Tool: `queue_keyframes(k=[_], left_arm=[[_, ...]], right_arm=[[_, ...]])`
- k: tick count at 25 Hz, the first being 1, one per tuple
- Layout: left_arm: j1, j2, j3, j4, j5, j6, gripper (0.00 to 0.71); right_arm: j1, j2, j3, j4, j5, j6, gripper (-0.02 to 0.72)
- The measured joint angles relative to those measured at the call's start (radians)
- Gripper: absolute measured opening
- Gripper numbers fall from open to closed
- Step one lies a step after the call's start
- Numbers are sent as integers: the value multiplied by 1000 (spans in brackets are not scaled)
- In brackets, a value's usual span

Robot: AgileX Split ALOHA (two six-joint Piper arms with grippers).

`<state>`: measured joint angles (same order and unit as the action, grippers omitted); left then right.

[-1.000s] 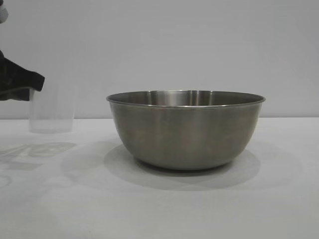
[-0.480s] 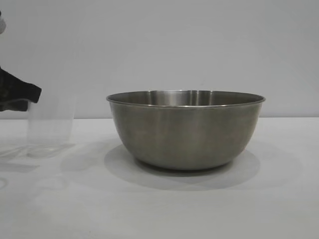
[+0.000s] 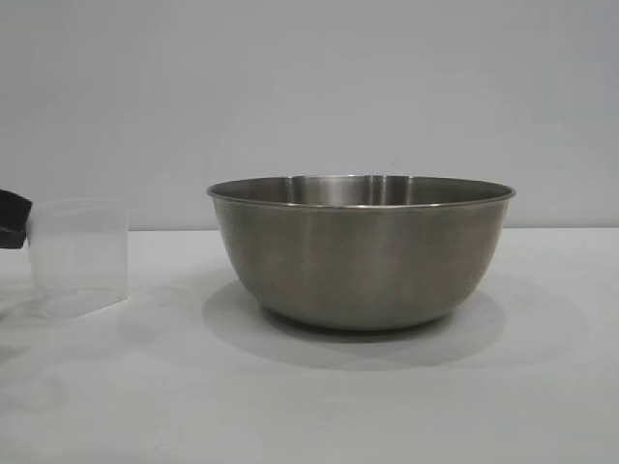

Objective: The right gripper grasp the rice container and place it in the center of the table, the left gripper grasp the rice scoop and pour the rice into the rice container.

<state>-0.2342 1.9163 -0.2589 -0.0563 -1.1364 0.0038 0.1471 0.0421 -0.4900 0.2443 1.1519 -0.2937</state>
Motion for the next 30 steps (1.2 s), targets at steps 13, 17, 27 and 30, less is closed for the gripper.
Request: queue_keyframes(k=[13,17,27,30], left_arm=[[233,-388,-1,68,85,-18,261],[257,-536,-5,184,181,30,261],[257,-1075,-66,245,656,62,261],[257,-1237,-66,278,822,11,261]], right_arm=[[0,0,0,0,0,2,379],[0,0,0,0,0,2,379],[0,0,0,0,0,2,379],[0,0,0,0,0,2,379]])
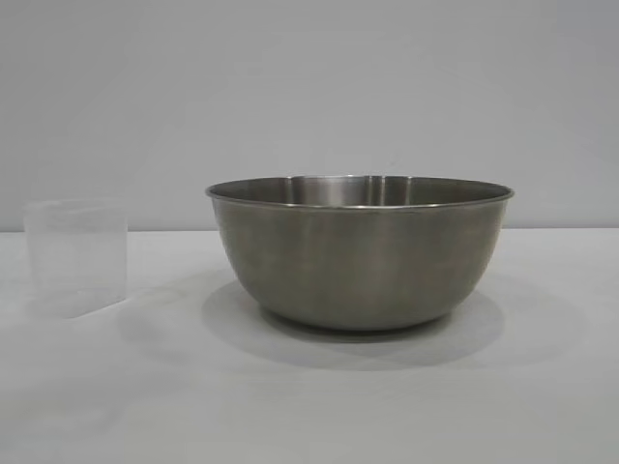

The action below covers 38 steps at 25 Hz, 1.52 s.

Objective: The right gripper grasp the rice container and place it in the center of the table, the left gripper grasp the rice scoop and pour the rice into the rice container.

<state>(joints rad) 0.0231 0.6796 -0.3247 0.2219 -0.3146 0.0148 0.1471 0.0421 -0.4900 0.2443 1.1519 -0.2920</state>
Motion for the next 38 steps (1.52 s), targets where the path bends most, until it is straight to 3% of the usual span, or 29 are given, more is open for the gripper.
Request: queue_keyframes(k=[11,22,25,38], left_arm=[[0,-470,-33,-41,708,-50,261],[0,-576,-206,-239,1298,82,261],[0,-592,-206,-270,1387,86,261],[0,-697,-166,-260,1433,74,261]], right_arm=[[0,0,0,0,0,0,379],[0,0,0,0,0,0,379],[0,0,0,0,0,0,379],[0,0,0,2,0,0,379]])
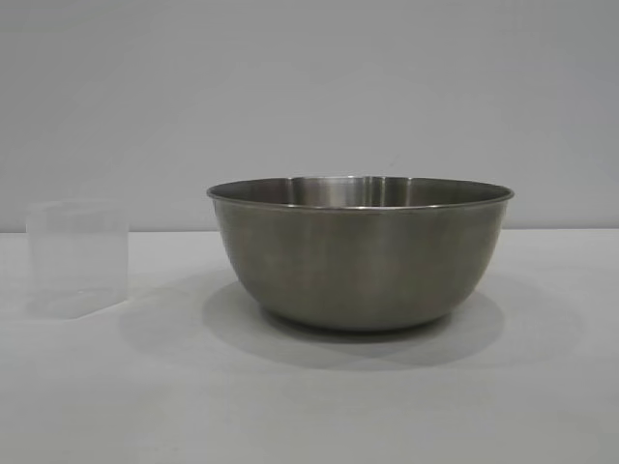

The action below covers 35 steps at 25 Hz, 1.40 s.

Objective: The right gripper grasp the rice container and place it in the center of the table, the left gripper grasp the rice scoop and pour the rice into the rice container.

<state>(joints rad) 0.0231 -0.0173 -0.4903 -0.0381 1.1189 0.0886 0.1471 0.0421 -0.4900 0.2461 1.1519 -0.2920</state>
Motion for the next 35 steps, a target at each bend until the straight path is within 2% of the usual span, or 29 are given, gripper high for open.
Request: queue_keyframes(k=[5,19,23,25,35], left_arm=[[0,0,0,-10,0,-51,261],[0,0,0,-21,0,-58,261],[0,0,0,-21,0,-58,261],[0,0,0,-21,0,-58,261],[0,0,0,-21,0,-58,261]], right_arm=[[0,0,0,0,0,0,379],[0,0,0,0,0,0,379],[0,0,0,-50,-2,93,379],[0,0,0,-64,-2,117,379],[0,0,0,-73,-2,128,379]])
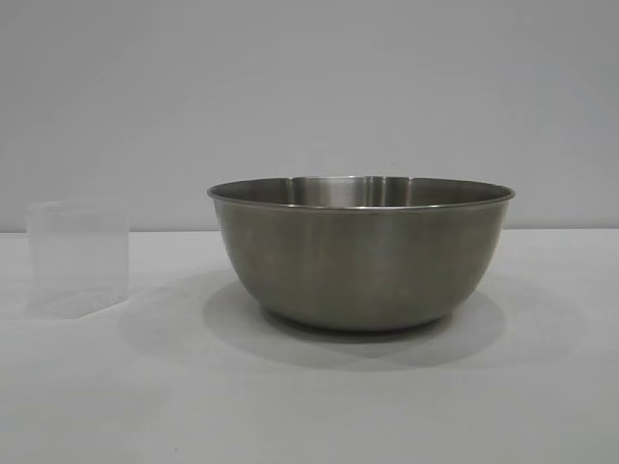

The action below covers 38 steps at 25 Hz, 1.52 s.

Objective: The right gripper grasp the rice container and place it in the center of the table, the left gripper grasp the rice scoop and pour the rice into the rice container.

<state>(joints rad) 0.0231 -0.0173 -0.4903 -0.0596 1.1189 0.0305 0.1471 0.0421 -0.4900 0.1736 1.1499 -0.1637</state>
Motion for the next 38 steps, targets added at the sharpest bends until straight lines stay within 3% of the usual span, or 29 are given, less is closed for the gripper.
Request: queue_keyframes(k=[12,20,38], left_arm=[[0,0,8,0,1,0,261],[41,-2,8,0,2,0,261],[41,-2,8,0,2,0,261]], right_arm=[[-6,-49,1,0,-2,0,379],[-53,-59,-1,10,2,0,379],[-58,-59,-1,10,2,0,379]])
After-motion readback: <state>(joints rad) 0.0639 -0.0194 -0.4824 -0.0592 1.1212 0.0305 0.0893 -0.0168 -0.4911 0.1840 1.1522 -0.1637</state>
